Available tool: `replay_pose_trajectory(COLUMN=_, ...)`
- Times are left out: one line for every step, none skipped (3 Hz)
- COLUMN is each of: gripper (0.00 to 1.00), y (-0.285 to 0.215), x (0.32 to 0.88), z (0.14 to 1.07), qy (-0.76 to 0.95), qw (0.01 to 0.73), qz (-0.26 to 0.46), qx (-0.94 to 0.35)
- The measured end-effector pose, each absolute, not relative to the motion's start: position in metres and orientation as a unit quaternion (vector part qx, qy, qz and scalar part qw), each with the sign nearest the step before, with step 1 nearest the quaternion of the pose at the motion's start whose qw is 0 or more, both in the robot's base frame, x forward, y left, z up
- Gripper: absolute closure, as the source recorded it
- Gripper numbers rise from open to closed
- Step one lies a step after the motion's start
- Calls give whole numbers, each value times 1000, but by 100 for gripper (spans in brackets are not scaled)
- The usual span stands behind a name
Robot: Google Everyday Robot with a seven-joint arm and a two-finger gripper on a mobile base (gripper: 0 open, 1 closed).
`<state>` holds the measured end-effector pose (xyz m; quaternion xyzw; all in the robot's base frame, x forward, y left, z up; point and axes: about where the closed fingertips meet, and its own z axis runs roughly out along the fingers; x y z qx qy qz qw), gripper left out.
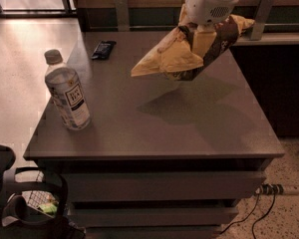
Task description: Move brown chip bag near rxbar blueberry
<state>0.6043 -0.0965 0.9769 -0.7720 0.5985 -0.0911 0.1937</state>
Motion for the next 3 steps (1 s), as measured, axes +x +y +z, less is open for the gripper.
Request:
replay_pose_trajectory(gripper=100, y=-82, x=648, z=1000, qy=532, qw=249, qz=-103, qx=-802)
replay_pose_trajectory(gripper=100, y=-68, x=671, z=1010, qy=483, qw=286, qz=-103, qx=-821)
replay_pose_trajectory(gripper=100, y=-53, x=695, z=1015, qy=441, qw=319, qz=-100, qx=-833)
